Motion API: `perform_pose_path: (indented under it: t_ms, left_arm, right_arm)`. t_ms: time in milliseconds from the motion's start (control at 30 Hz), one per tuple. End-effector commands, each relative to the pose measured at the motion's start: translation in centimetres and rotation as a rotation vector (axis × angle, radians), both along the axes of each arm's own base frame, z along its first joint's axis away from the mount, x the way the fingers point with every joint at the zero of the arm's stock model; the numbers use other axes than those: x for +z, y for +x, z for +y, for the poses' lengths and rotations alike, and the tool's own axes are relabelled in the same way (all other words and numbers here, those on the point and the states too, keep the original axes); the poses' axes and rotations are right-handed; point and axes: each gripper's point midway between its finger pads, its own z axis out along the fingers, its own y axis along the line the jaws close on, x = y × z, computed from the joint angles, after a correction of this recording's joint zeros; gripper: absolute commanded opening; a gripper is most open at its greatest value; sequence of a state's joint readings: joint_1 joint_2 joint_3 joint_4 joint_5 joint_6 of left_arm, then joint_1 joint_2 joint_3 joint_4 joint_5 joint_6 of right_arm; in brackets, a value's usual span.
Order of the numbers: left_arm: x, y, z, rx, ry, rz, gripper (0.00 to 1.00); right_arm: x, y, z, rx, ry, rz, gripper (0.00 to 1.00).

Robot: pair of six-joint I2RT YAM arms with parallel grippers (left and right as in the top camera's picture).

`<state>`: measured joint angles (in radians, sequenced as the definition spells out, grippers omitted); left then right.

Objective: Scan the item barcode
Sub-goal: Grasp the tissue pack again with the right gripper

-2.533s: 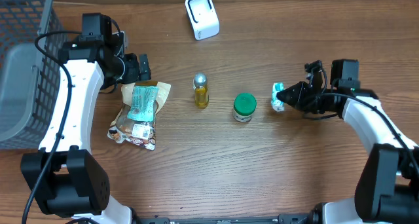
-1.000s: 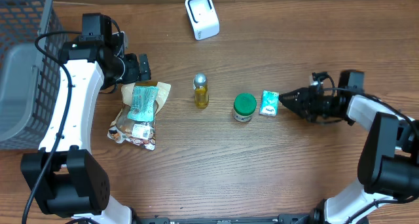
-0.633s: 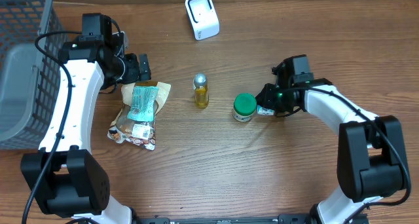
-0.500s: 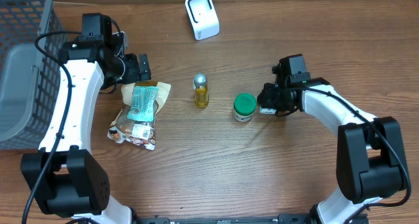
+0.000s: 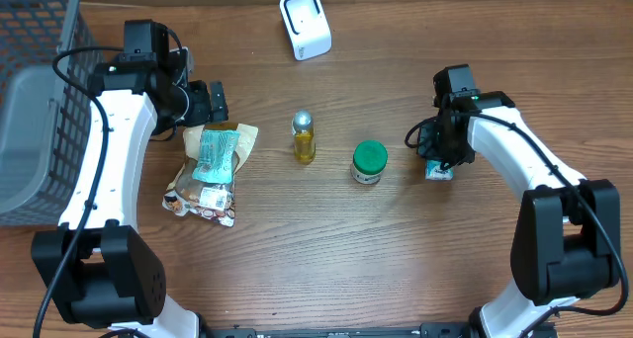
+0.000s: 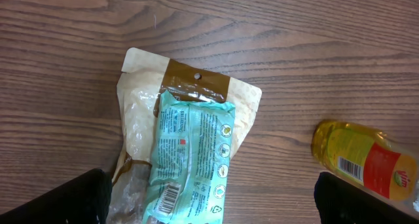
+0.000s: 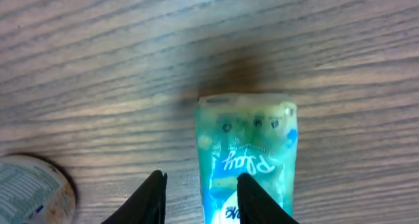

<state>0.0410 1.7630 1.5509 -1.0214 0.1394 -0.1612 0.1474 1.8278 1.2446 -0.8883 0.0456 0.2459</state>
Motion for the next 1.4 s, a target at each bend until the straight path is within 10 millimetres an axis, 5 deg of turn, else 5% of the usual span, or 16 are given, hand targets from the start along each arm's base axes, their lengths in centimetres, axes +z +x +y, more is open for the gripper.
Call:
perform_pose_path:
  t_ms: [0,233,333,1000,1233,1367]
  left_arm:
    - [1.3,0.3,-0.2,-0.016,-0.002,-0.038,1.0]
    - [1.3,0.3,-0.2,-0.015,-0.002,-0.038,1.0]
    - [1.3,0.3,-0.2,-0.015,-0.002,-0.038,0.99]
    - [1.3,0.3,-0.2,-0.015,-0.002,-0.038,1.0]
    - [1.3,0.3,-0.2,-0.015,-0.002,-0.038,0.99]
    - [1.3,0.3,-0.2,-0.015,-0.002,-0.038,1.0]
  right_arm:
    - [1.1,0.8,-0.2,0.001,-0.087,-0.05,0.33]
    - [0.9,0.5,0.7,0.037,-0.132,-0.057,0.33]
    - [-0.2,-0.1,-0.7,0.01,-0.214,-0.064,0.33]
    - [-2.0,-0.5,-1.1,0.012,-0.229,-0.079,0.31]
    - [-1.9,-0.2,-1.0,0.01,-0.229,-0.093,0.06]
    - [-0.3,0.8,-0.7,0.009,-0.22,-0.109,0.04]
